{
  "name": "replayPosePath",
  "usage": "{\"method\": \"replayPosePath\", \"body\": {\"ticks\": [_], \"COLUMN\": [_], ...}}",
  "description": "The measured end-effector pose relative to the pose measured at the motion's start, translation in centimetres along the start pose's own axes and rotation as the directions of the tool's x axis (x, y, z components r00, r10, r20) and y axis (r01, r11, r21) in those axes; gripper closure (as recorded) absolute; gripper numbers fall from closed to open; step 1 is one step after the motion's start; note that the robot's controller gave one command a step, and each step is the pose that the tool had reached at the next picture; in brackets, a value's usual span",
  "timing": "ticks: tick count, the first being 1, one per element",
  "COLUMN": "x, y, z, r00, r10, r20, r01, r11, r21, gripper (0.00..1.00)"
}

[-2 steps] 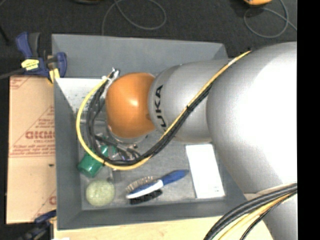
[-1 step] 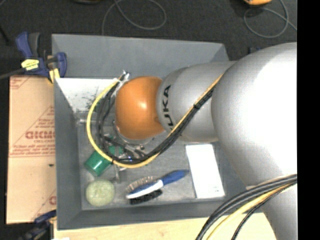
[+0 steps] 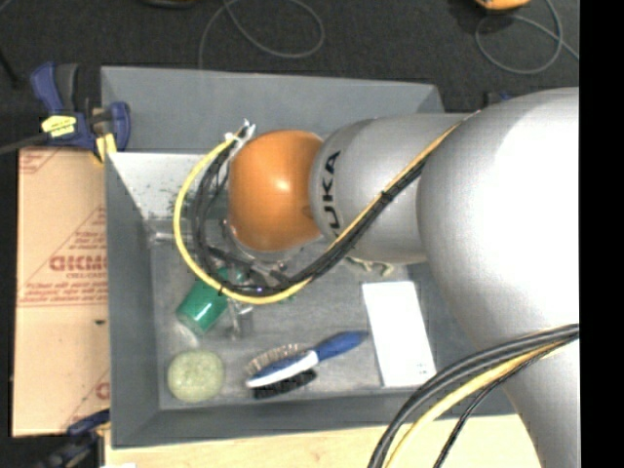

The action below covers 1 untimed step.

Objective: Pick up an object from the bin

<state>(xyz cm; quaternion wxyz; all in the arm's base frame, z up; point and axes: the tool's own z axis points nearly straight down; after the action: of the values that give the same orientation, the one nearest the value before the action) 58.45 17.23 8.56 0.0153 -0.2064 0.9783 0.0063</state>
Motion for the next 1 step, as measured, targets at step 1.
{"method": "replayPosePath", "body": {"ticks": [1], "x": [2.19], "y": [-0.99], "z": [1.43], "r00": [0.996], "r10": [0.085], "r20": [-0.03], "r01": [-0.085], "r11": [0.996], "r21": [0.008], "gripper": [1.0]}}
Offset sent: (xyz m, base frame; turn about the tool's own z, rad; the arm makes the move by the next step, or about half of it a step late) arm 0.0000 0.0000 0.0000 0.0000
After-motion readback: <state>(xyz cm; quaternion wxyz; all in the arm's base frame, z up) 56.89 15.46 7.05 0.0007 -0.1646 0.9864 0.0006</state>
